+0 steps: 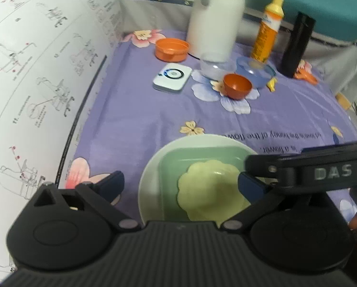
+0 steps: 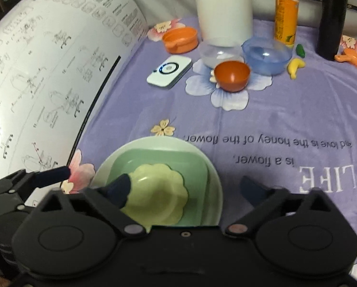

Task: Organize plates and bowls
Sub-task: 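Open both grippers to release the yellow plate on the tray, then withdraw both grippers from the stacked plates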

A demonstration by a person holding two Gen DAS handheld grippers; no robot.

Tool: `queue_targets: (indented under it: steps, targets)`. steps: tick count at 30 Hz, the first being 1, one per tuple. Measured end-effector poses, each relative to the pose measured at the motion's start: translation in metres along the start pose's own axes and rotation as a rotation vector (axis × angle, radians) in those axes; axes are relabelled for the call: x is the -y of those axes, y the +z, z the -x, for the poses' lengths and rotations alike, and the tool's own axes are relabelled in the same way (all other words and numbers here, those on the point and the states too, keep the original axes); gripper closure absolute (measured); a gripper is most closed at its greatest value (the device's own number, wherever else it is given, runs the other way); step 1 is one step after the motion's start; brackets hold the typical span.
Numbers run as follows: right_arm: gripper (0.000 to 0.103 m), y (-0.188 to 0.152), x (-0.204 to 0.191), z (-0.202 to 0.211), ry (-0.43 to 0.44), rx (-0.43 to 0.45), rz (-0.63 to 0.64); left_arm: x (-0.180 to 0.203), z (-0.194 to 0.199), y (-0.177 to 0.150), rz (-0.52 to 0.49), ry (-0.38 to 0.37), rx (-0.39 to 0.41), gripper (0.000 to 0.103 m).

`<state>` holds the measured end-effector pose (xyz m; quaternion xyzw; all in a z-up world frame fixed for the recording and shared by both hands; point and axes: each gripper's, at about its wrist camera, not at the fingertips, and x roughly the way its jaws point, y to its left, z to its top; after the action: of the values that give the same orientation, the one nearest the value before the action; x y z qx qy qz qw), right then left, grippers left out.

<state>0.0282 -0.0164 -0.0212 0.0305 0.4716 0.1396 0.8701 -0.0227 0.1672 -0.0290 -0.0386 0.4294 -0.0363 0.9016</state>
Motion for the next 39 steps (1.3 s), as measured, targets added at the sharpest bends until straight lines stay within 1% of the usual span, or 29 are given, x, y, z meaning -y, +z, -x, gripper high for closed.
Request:
queue_targets:
  steps: [4, 7, 25, 32, 39]
  targets:
    - [0.0, 0.001, 0.007, 0.004, -0.016, 0.005, -0.005, -0.008, -0.003, 0.0, 0.038, 0.002, -0.025, 0.0]
    - [0.0, -0.002, 0.009, 0.005, -0.017, -0.001, -0.017, -0.009, -0.005, -0.001, 0.047, 0.0, -0.042, 0.0]
    - [0.0, -0.004, 0.031, 0.014, 0.001, 0.022, -0.085, 0.018, -0.005, 0.01, -0.027, 0.016, -0.048, 0.0]
    - [0.0, -0.003, 0.053, 0.013, 0.003, 0.025, -0.146, 0.029, -0.012, 0.016, -0.05, 0.023, -0.063, 0.0]
    - [0.0, 0.003, 0.086, 0.015, -0.016, 0.042, -0.217, 0.046, -0.026, 0.034, -0.066, 0.022, -0.057, 0.0]
